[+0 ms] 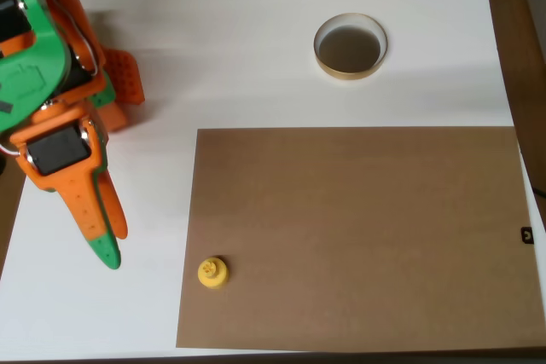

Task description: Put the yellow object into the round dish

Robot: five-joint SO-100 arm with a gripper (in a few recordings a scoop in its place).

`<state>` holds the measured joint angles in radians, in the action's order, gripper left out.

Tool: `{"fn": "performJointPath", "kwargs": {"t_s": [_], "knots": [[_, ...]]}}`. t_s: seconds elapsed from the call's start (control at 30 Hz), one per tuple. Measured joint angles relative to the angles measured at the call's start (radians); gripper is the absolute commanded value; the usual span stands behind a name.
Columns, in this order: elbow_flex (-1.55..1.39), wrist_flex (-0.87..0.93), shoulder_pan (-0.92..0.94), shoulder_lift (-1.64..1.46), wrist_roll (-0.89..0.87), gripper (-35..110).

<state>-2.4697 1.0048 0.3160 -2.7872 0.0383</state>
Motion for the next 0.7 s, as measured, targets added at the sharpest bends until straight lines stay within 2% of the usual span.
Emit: {"fn": "performJointPath", "kwargs": {"t_s": [0.37, 0.7], "knots": [[0.183, 0.089, -0.132, 0.238, 0.058, 28], [0.290, 0.110, -0.135, 0.612, 0.081, 30]]}}
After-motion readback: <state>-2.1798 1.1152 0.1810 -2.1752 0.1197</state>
